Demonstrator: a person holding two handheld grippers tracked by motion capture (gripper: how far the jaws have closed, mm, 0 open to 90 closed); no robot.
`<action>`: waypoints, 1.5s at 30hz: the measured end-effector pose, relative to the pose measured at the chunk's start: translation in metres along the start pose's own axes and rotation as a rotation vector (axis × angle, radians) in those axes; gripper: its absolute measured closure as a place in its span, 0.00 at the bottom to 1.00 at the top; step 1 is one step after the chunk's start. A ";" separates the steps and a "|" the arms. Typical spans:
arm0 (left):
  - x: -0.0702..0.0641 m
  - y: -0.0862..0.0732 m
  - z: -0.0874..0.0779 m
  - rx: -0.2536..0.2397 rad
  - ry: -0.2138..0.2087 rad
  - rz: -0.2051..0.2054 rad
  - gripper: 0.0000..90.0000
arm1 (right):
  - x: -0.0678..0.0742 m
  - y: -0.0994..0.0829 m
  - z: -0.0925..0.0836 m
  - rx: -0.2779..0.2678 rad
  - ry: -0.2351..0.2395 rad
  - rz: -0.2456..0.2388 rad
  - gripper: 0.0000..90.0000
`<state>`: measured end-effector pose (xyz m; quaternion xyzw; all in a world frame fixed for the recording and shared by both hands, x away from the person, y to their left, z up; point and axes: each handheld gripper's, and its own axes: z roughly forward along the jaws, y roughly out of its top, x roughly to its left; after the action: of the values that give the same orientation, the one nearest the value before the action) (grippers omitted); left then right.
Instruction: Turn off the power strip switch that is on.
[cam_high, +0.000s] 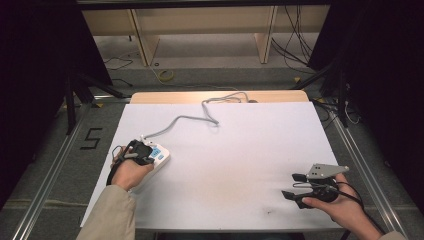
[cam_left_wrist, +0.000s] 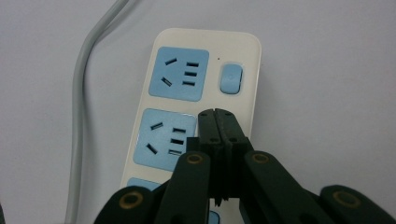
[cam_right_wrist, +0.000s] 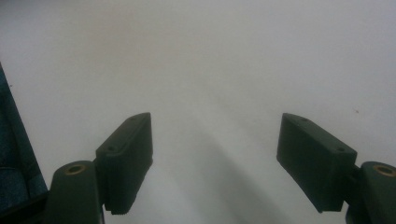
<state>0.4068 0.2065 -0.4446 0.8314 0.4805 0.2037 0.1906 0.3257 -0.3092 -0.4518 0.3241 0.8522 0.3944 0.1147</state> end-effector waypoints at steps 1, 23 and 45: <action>0.000 0.000 0.000 -0.001 -0.001 -0.001 1.00 | 0.000 0.000 0.000 0.000 0.000 0.000 0.30; 0.000 0.002 -0.009 -0.122 0.033 -0.016 1.00 | 0.000 0.000 -0.001 -0.003 -0.001 -0.002 0.30; -0.003 0.004 -0.012 -0.283 0.058 0.017 0.66 | 0.000 0.000 -0.001 -0.002 0.001 -0.008 0.30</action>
<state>0.4024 0.2033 -0.4329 0.7941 0.4451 0.2950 0.2901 0.3254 -0.3096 -0.4512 0.3203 0.8531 0.3952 0.1162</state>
